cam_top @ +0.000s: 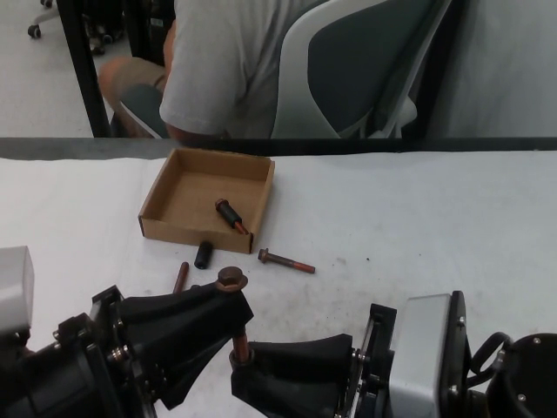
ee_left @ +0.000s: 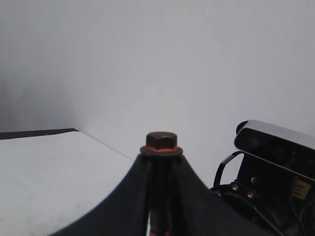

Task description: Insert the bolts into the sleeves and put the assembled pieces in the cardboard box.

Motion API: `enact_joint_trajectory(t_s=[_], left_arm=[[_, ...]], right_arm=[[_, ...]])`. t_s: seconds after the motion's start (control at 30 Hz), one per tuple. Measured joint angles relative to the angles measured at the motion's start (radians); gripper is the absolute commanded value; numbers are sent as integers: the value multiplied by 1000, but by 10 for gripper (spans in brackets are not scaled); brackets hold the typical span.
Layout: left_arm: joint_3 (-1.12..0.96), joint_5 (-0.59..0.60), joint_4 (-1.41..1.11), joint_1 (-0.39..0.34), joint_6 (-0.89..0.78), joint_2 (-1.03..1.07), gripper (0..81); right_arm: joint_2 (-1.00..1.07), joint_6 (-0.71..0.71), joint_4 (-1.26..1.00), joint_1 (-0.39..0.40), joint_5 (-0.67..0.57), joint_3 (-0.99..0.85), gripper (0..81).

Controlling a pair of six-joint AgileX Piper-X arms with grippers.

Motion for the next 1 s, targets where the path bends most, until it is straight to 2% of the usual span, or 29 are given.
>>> enact_joint_trajectory(t_s=[0.17, 0.23, 0.33, 0.47, 0.57, 0.8, 0.9, 1.0], left_arm=[[0, 5, 0, 0, 6, 0, 1], [0, 26, 0, 0, 15, 0, 40], [0, 48, -6, 0, 19, 0, 156], [0, 64, 4, 0, 19, 0, 411], [0, 69, 2, 0, -15, 0, 538], [0, 71, 6, 0, -42, 0, 540], [-2, 73, 29, 26, -29, 0, 540], [-2, 81, 49, 87, -32, 0, 540]], right_arm=[[0, 2, -9, 0, 0, 0, 2], [0, 19, -21, 0, 0, 2, 2], [0, 37, -39, 0, 8, 1, 2], [-6, 40, -65, 0, 29, -20, 2], [-6, 40, -65, 0, 34, -25, 2], [-11, 40, -65, 0, 35, -27, 2], [-21, 36, -53, 0, 38, -27, 2], [-41, 32, -26, -3, 62, -27, 2]])
